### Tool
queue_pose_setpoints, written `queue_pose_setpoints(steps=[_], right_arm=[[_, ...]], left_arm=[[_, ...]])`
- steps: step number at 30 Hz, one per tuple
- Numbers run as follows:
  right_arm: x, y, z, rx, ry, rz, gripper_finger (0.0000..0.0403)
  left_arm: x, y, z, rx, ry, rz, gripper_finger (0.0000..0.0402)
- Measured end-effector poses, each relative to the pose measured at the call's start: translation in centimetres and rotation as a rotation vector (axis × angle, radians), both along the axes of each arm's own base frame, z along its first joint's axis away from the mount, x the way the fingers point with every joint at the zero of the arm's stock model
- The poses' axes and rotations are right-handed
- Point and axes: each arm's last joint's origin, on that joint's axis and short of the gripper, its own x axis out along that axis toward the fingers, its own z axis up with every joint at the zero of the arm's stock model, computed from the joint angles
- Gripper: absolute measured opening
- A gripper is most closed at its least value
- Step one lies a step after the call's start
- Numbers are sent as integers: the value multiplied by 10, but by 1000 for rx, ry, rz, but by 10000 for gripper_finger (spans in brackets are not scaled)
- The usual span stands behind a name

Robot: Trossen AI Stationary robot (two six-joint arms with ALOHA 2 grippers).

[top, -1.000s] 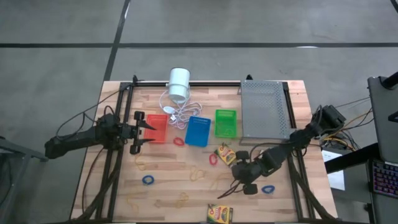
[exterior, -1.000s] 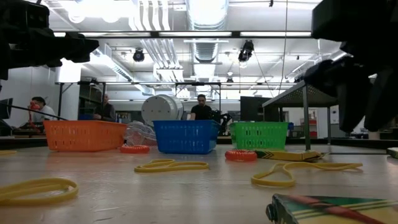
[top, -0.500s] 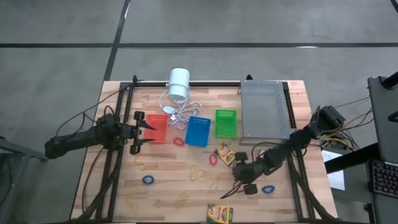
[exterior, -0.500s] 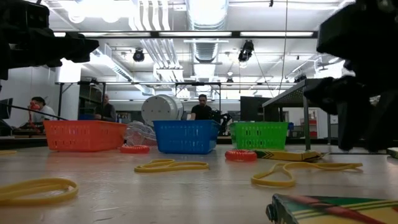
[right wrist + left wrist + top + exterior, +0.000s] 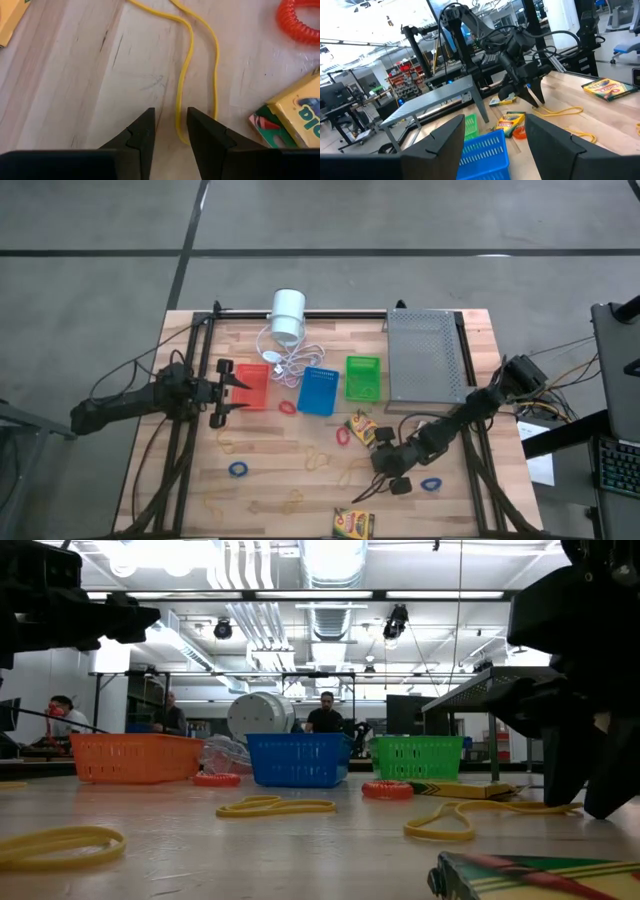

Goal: Pick & Place Office Desk Supplies
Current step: Put the yellow rubber band into the green bin

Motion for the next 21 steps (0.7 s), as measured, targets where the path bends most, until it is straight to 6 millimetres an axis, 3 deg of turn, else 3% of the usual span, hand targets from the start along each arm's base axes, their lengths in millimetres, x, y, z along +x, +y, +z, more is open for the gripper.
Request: queue_pose_setpoints(steps=[9,17,21], right_arm=[[0,0,0,-6,0,18,13],[-1,0,3,4,-1,16,8],[-3,-1,21,25,-24,29,8]], left_arm=[[0,0,0,0,0,0,210],[0,0,0,0,0,0,210],[0,0,0,0,0,0,210]])
